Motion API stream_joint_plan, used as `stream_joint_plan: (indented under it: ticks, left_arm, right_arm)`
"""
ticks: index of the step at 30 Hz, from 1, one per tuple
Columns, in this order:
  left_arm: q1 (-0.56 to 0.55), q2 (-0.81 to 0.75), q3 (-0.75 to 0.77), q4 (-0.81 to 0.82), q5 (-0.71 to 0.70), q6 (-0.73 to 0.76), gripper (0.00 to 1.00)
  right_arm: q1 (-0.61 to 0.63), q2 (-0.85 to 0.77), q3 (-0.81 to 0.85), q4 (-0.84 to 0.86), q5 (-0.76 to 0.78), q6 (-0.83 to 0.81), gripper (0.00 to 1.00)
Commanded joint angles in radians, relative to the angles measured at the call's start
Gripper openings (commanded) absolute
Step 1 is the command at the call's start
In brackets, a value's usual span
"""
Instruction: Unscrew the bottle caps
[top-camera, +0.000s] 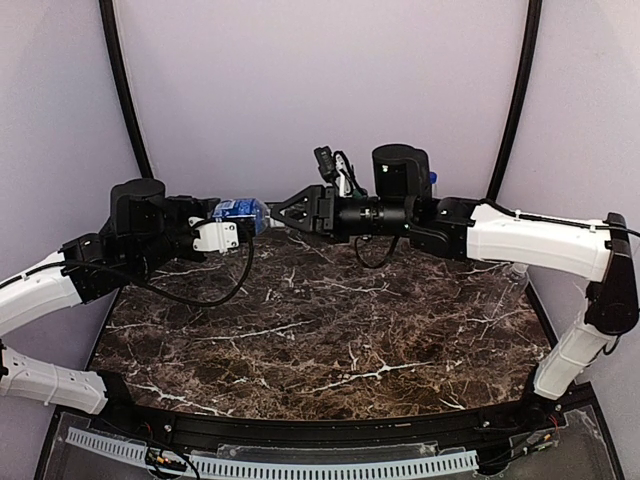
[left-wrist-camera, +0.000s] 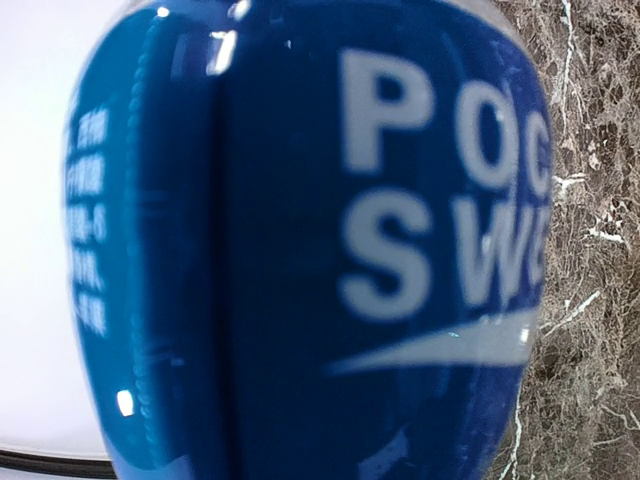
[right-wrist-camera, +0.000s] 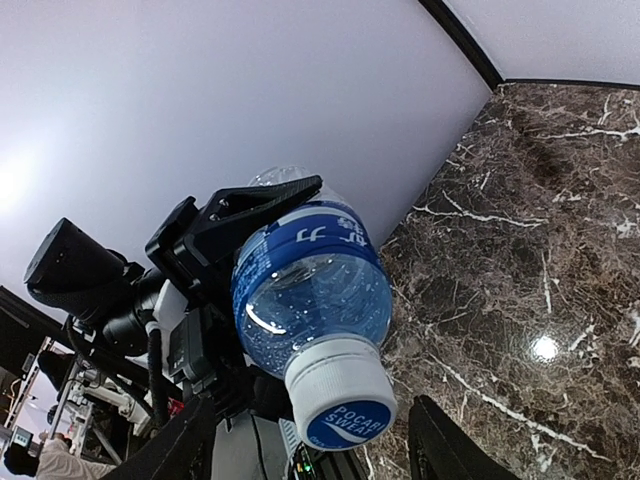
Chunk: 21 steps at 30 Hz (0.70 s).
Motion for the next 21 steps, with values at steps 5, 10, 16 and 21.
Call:
stream_joint_plan:
  ticks: [5,10,16,21]
  left_arm:
    - [-0.006,-0.018,-0.008,0.016,0.001,-0.001,0.36]
    - [-0.006,-0.021,-0.006,0.000,0.009,-0.004,0.36]
    - [-0.008,-0.026,-0.006,-0.012,0.018,-0.009,0.36]
    - [-0.014,-0.044,0.001,-0.044,0.059,-0.028,0.36]
  right_arm:
    - [-0.005,0.035,0.019,0.056,-0.037,0.038,0.54]
    - [-0.008,0.037,0.022,0.069,-0.051,0.042,0.38]
    - [-0.013,0.040,0.012,0.081,-0.055,0.048,0.26]
    - [-0.018,0.054,0.015,0.091,-0.077,0.051,0.31]
